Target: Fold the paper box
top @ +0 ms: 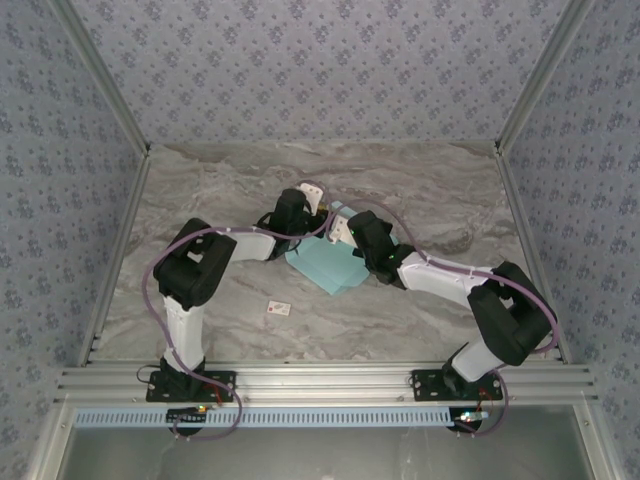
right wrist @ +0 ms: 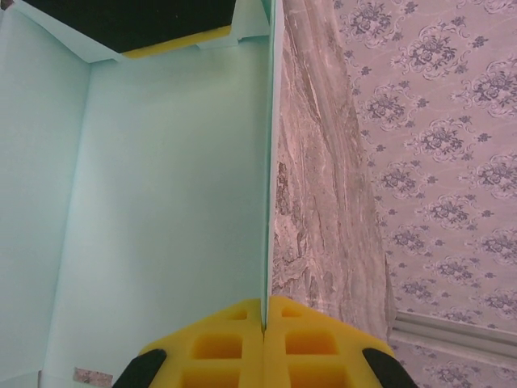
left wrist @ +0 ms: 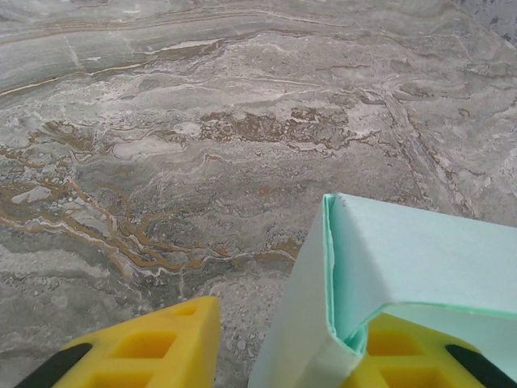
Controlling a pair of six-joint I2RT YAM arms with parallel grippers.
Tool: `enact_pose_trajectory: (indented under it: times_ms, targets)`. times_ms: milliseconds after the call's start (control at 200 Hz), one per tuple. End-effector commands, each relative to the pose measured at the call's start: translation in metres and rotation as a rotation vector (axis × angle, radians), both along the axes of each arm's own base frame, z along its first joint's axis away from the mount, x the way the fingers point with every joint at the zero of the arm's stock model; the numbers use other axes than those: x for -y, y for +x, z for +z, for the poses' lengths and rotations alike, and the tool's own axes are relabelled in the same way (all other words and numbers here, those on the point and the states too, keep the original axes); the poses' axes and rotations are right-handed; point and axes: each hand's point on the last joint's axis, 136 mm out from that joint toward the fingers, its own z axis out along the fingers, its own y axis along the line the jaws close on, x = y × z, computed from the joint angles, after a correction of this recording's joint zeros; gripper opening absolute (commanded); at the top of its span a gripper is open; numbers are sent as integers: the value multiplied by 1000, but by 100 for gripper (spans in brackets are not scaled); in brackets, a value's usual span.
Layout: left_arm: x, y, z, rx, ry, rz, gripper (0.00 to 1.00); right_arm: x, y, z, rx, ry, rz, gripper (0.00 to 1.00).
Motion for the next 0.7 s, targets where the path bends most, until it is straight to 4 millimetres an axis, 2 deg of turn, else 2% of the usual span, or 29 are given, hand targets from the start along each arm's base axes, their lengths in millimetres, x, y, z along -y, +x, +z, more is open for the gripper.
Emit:
enact_pose_trajectory:
  times_ms: [0,145,290,435,580,695]
  targets:
    - [0,14,10,16,-34,40,32,3,-1,8,-7,-12,-7,0]
    - [-6,18,11,-8,-54,106,25,2,-3,6,-11,-7,-5,0]
    - [-20,25,7,-49,-54,234,18,-1,-6,2,-20,-3,0,0]
    - [-31,29,4,-96,-43,331,14,-5,-9,0,-19,1,5,0]
    - [-30,28,7,-80,-20,357,11,-4,-10,-1,-20,-1,3,0]
    - [-37,29,8,-54,14,402,9,-4,-10,1,-15,1,3,0]
